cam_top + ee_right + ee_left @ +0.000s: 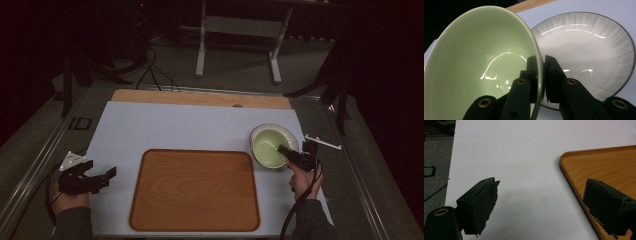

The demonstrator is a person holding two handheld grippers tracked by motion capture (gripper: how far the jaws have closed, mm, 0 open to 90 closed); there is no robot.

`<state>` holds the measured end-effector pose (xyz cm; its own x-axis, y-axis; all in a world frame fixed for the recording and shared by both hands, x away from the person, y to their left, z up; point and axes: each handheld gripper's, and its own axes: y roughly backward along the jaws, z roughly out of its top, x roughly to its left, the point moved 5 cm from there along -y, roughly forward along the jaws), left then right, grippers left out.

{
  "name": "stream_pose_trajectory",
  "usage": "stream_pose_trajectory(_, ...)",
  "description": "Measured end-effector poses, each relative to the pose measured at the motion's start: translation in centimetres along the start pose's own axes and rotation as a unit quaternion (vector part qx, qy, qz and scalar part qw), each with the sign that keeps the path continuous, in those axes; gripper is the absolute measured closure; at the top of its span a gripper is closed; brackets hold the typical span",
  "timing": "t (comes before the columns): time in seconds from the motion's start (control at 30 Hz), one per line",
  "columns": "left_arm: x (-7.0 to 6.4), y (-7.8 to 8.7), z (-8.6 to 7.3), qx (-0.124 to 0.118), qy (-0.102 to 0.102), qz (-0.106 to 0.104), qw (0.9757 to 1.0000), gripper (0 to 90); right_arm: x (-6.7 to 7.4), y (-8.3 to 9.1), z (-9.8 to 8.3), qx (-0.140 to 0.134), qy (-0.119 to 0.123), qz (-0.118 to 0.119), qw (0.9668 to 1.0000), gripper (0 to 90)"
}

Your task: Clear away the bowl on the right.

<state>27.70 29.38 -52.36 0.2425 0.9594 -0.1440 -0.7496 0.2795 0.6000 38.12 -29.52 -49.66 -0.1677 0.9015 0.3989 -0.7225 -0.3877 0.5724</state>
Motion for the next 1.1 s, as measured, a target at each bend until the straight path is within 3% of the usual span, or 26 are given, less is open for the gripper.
stream_pose_trajectory(0.47,-0.1,0.0,0.0,-0.001,-0.001,-0.001,1.0,11.9,2.7,0.0,-0.8,0.008,0.023,0.024,0.9994,82.7)
stream_pose_trajectory(1.1,-0.1,0.0,0.1,0.001,-0.005,-0.002,1.0,11.9,5.2,-0.5,-1.6,0.019,0.033,0.052,0.9979,82.7)
